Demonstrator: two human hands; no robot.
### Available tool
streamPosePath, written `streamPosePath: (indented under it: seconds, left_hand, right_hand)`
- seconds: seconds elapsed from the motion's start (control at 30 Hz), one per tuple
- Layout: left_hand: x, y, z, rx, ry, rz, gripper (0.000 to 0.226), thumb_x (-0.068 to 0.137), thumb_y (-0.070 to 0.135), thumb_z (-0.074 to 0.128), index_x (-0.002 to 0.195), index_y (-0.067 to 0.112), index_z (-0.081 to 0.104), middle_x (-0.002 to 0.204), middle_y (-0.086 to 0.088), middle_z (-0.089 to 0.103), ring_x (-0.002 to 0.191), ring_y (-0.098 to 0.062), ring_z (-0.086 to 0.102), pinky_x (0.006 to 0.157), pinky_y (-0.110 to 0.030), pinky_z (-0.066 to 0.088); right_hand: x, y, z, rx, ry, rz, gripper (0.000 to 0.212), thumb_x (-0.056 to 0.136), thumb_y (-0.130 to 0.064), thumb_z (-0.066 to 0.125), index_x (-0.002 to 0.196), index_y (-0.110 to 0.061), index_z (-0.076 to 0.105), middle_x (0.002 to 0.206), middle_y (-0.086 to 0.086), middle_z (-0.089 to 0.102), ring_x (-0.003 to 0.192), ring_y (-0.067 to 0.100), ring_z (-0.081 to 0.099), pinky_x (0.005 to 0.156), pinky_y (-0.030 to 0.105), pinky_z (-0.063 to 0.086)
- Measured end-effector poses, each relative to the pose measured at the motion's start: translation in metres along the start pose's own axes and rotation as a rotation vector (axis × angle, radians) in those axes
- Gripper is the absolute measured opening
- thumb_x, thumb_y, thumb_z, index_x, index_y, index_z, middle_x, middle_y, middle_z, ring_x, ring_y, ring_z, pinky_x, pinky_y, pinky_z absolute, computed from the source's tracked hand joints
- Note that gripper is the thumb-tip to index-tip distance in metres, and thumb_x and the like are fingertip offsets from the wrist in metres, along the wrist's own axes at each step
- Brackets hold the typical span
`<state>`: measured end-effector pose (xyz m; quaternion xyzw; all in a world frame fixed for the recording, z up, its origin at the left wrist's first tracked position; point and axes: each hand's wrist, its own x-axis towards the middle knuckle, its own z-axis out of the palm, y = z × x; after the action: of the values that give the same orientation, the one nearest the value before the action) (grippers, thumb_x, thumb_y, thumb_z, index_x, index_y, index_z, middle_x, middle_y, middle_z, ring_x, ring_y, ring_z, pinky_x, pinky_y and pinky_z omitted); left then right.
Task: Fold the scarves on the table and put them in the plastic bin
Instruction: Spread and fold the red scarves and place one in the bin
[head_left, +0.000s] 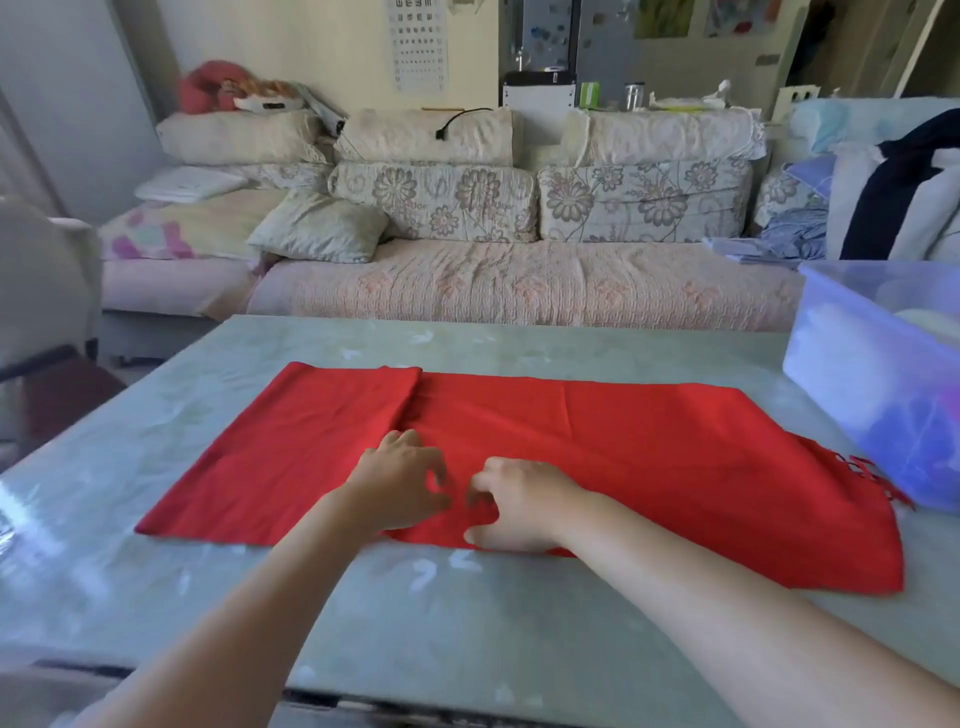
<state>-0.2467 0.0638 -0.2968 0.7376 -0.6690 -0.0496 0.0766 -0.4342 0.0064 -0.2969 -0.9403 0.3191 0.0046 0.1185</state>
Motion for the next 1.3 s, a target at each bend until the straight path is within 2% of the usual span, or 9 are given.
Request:
streamPosePath:
  seconds: [0.1,0.23,0.37,0.57,0.73,0.9,1.03,1.13,1.3]
  left_hand:
    - [-0.019,-0.035,-0.001,0.05,0.032,-0.104,0.044,0.082,0.056,0.061,0.122,0.041,0.053,0.121,0.004,0.042,0.118,-0.02,0.038,0.093,-0.041,0.044]
    - [-0.033,-0.068,0.006,-0.003,-0.08,-0.122,0.076,0.084,0.058,0.059,0.149,0.039,0.024,0.134,0.0,0.038,0.127,-0.025,0.036,0.099,-0.045,0.043]
    - [-0.032,-0.093,0.01,-0.189,0.058,-0.124,0.05,0.084,0.052,0.064,0.124,0.025,0.05,0.113,-0.001,0.056,0.112,-0.025,0.051,0.095,-0.037,0.042]
    - [-0.026,-0.106,0.008,-0.083,0.013,-0.239,0.035,0.077,0.053,0.066,0.087,0.022,0.053,0.091,0.002,0.058,0.087,-0.022,0.053,0.067,-0.031,0.039]
    - [-0.01,-0.107,-0.002,-0.014,-0.116,-0.244,0.03,0.079,0.049,0.057,0.09,0.022,0.064,0.096,0.001,0.064,0.091,-0.024,0.059,0.067,-0.028,0.04]
    - [-0.003,-0.111,-0.007,-0.046,-0.124,-0.196,0.028,0.081,0.045,0.054,0.086,0.019,0.065,0.084,0.003,0.061,0.087,-0.025,0.059,0.067,-0.029,0.04]
    - [-0.005,-0.115,-0.018,-0.138,-0.073,-0.166,0.029,0.084,0.042,0.054,0.069,0.017,0.056,0.064,0.005,0.051,0.073,-0.022,0.051,0.057,-0.028,0.033]
    - [-0.004,-0.116,-0.026,-0.221,-0.014,-0.13,0.033,0.083,0.036,0.055,0.059,0.015,0.046,0.059,0.002,0.048,0.066,-0.023,0.046,0.052,-0.027,0.031]
    - [-0.008,-0.11,-0.019,-0.49,-0.303,-0.077,0.031,0.09,0.038,0.053,0.073,0.016,0.068,0.071,0.004,0.072,0.062,-0.012,0.065,0.071,-0.027,0.055]
  right_hand:
    - [0.016,-0.022,0.021,0.029,-0.028,-0.013,0.04,0.079,-0.058,0.064,0.111,-0.034,0.061,0.108,-0.006,0.053,0.103,0.018,0.058,0.085,0.032,0.045]
    - [0.029,-0.037,0.022,0.103,-0.126,-0.048,0.013,0.084,-0.029,0.057,0.095,-0.028,0.064,0.091,-0.015,0.056,0.093,0.014,0.059,0.08,0.03,0.047]
    - [0.046,-0.048,0.005,0.146,-0.322,-0.051,0.016,0.079,-0.026,0.06,0.09,-0.03,0.071,0.09,-0.016,0.067,0.087,0.007,0.063,0.083,0.03,0.054]
    - [0.124,-0.044,-0.012,0.267,0.112,0.177,0.018,0.085,-0.02,0.054,0.084,-0.026,0.071,0.082,-0.015,0.064,0.087,0.012,0.062,0.082,0.028,0.051]
    - [0.197,-0.042,-0.014,0.33,0.19,0.467,0.028,0.086,-0.02,0.043,0.072,-0.009,0.064,0.061,0.012,0.068,0.051,0.021,0.061,0.05,0.026,0.043]
    - [0.246,-0.041,-0.004,0.297,0.258,0.67,0.04,0.088,-0.05,0.049,0.095,-0.015,0.066,0.103,0.01,0.073,0.095,0.031,0.069,0.08,0.033,0.053]
    - [0.264,-0.041,0.005,0.318,0.334,0.727,0.031,0.083,-0.035,0.065,0.103,-0.013,0.067,0.111,0.008,0.071,0.102,0.03,0.068,0.079,0.032,0.051]
    - [0.272,-0.042,-0.001,0.349,0.475,0.755,0.03,0.086,-0.031,0.06,0.106,-0.012,0.071,0.112,0.009,0.072,0.106,0.03,0.068,0.083,0.033,0.051]
    - [0.265,-0.042,-0.004,0.093,0.418,0.704,0.025,0.091,-0.023,0.056,0.11,-0.012,0.067,0.117,0.012,0.067,0.111,0.032,0.064,0.089,0.037,0.051]
